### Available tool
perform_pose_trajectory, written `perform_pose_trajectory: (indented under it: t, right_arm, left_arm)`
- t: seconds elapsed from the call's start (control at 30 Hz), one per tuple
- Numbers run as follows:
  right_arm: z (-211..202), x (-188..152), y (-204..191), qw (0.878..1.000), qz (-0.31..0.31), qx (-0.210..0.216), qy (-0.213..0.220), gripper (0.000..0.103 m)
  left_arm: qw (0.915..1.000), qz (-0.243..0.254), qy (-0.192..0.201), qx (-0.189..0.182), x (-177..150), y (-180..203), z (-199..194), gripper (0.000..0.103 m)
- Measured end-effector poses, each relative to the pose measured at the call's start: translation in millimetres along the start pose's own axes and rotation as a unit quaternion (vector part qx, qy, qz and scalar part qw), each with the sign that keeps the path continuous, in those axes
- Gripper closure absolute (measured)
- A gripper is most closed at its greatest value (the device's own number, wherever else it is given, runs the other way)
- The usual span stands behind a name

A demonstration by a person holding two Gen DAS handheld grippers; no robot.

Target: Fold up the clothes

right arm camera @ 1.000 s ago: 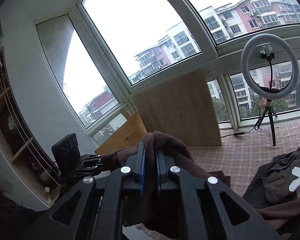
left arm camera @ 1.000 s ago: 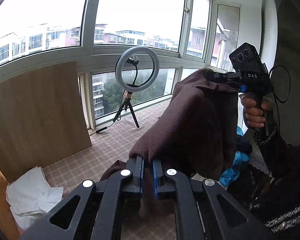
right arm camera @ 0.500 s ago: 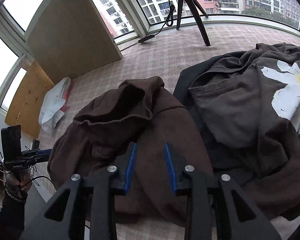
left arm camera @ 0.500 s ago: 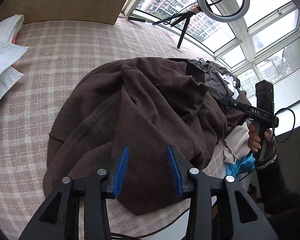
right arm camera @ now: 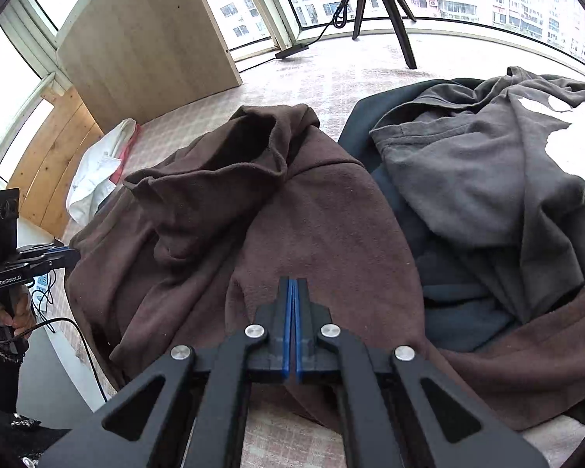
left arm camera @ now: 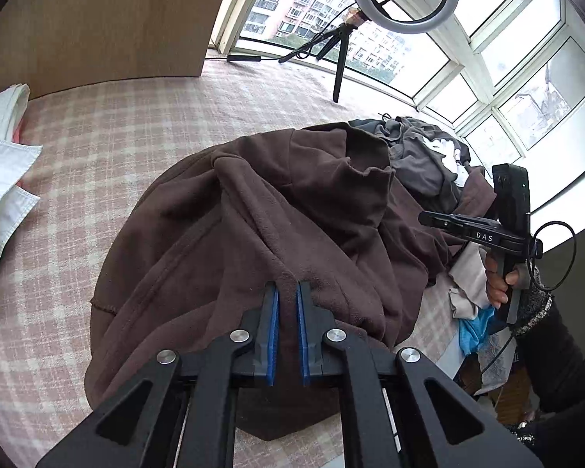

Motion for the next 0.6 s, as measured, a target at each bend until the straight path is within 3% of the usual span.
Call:
perform_pose_trajectory:
  t: [0.13,0.2,0.27,0.3,0.33,0.5,0.57,0.6]
  right_arm:
    - [-41.9,9.0,-13.0,0.998,-0.017,0.001,0.066,0.103]
    - [-56.1,10.3,-18.9,0.996,-0.042,-0.011,0.077,0.101]
    - [-52.1,6.1,-21.7,0.996,-0.063,-0.033,0.051,0.073]
    - [-47.4,3.3,-22.6,0.996,-0.072,-0.045,0.032,0.039]
    - [-42.4,-0.9,-21.8,0.995,-0.079,-0.056,0.02,0.029]
    - [-6.2,-22.3,-0.6,0.99,-0.074,-0.12,-0.019,0.029]
    - [6.9,-28.9,6.7,0.991,-0.061,-0.114,-0.041,0.029]
    - [10.3,-32.2,6.6,0.991,-0.061,-0.109,-0.041,0.035]
  left_arm:
    - [0.999,-0.008,0.043,-0.012,2.6,-4.3,-44.6,0.096]
    - [0.9982,0.004,0.06,-0.007,5.7,-3.0,-67.6,0.097]
    - [0.9976,0.02,0.066,0.007,8.4,-0.8,-84.0,0.097]
    - [0.9974,0.026,0.066,0.014,8.9,-0.5,-88.5,0.097]
    - [0.9973,0.029,0.064,0.019,8.5,-1.6,-89.7,0.097]
    - [0.998,0.027,0.046,0.035,1.6,-11.5,-79.2,0.097]
    - [0.9982,0.024,0.039,0.039,-2.4,-16.2,-71.0,0.097]
    - [0.9984,0.021,0.035,0.04,-4.3,-18.3,-67.5,0.097]
Point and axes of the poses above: each gripper's, at about its wrist camera, not at the fingertips, and z roughly the way its jaws point, y to its right, x to its top, the point moved 1 cm from there along z, roughly the way its jaws point, and after that the axes turned 11 degrees about z, right-handed, at the moved point
